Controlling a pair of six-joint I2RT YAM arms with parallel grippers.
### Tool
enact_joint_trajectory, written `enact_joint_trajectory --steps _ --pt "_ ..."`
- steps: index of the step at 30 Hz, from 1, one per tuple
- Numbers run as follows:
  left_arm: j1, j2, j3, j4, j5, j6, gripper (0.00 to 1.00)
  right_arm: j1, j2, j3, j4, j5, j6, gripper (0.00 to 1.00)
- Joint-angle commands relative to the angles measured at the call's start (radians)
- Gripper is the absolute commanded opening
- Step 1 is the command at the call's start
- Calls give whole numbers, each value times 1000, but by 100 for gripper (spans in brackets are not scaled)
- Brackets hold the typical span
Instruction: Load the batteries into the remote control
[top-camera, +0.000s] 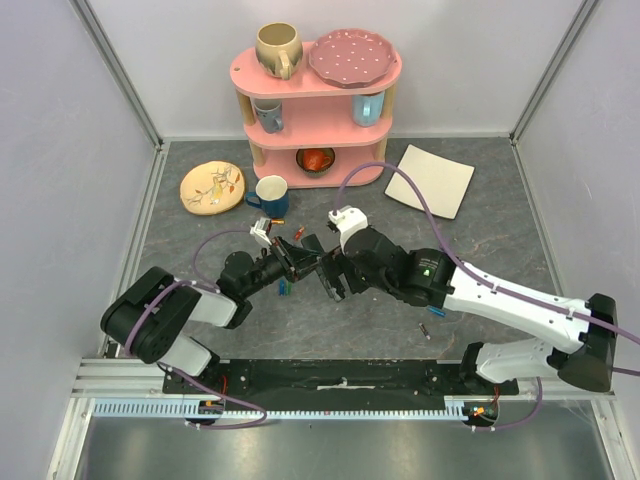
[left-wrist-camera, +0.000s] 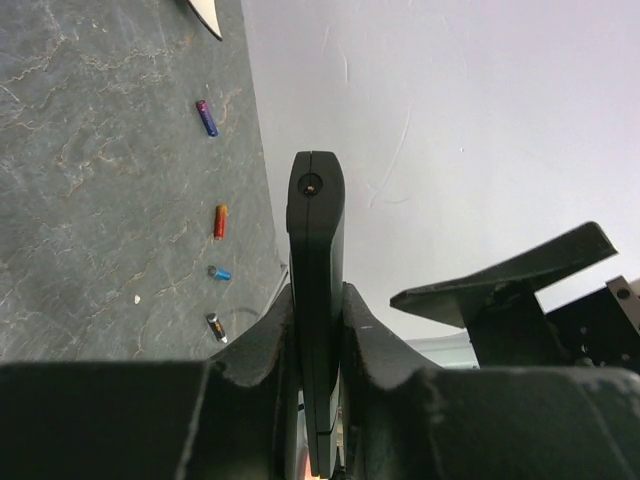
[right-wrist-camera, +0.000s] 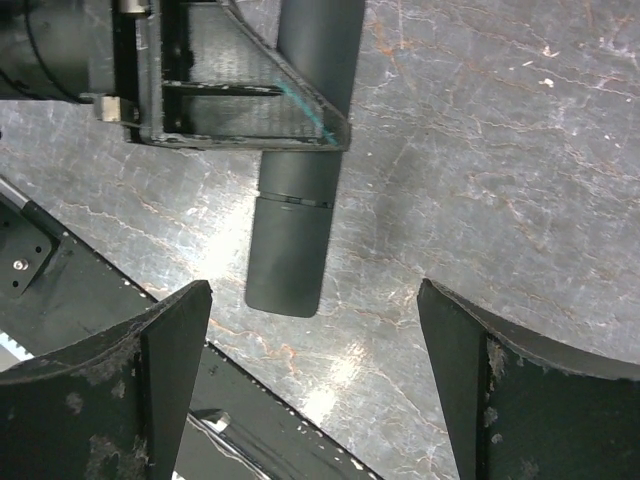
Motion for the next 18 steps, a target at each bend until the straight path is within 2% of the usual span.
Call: enact_joint_trajectory --steps 1,7,18 --pt "-5 1 15 183 6 -40 2 46 63 80 -44 33 11 90" --pt "-11 -47 27 84 -7 0 2 80 136 117 -80 70 14 87" --pt "-14 -50 24 82 -5 6 2 80 155 106 -60 87 22 78"
